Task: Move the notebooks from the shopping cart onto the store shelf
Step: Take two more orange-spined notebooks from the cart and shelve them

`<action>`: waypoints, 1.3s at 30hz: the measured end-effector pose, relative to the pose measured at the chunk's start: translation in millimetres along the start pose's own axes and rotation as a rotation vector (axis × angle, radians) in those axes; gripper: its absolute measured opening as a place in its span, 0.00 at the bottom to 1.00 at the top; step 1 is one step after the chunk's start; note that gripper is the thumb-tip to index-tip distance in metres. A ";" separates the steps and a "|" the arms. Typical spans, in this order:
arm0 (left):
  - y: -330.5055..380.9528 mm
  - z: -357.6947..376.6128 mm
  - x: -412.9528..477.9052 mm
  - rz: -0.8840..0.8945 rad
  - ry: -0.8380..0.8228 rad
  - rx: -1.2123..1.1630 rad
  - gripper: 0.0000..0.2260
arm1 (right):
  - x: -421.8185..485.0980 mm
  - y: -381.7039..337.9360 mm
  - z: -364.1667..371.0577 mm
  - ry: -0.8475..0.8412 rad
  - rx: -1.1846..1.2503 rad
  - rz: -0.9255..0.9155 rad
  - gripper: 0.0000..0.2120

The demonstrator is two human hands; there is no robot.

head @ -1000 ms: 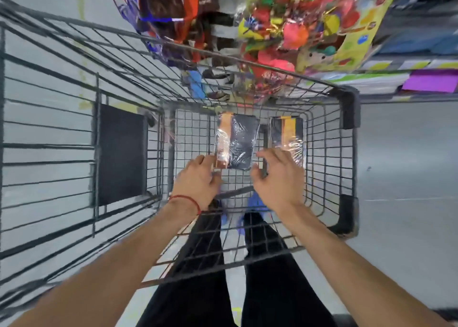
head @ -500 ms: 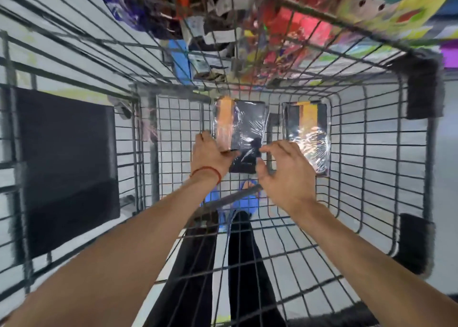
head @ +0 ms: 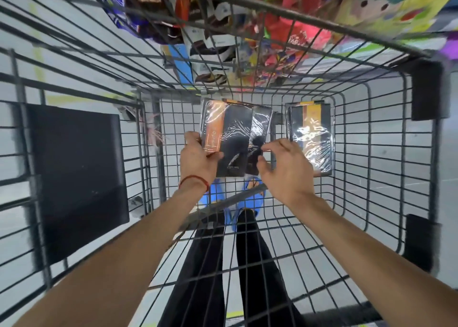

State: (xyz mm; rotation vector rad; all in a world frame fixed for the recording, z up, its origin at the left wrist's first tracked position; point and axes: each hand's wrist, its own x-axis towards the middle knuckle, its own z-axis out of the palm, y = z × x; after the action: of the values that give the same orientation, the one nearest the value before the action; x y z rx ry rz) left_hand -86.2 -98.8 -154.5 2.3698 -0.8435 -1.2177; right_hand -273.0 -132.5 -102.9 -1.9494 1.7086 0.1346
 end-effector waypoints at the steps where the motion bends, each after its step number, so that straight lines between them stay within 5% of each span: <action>1: -1.7 -7.9 -4.3 0.031 0.011 -0.008 0.21 | 0.7 -1.4 -1.3 -0.013 0.002 0.004 0.16; 8: -16.7 -55.4 -25.0 0.172 0.079 0.058 0.12 | 18.3 -15.5 25.5 -0.153 0.062 0.152 0.29; 15: -37.5 -70.8 -24.0 0.163 0.077 0.047 0.13 | 41.3 -32.4 76.2 -0.025 0.323 0.520 0.56; 28: -39.3 -75.9 -36.4 0.205 0.078 0.070 0.12 | 40.8 -1.8 65.9 0.010 0.473 0.558 0.32; 31: -36.9 -80.7 -46.6 0.195 0.065 0.078 0.11 | 22.2 -10.4 48.5 0.016 0.582 0.555 0.31; 39: 5.9 -103.7 -103.9 0.175 0.057 0.092 0.13 | -58.9 -10.9 -39.4 0.106 0.739 0.523 0.11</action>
State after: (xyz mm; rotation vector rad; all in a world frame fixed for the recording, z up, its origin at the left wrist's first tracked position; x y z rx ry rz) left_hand -50.6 -32.9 -28.1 2.3322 -1.0831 -1.0587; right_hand -284.6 -97.4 -41.5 -0.9759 1.9329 -0.3700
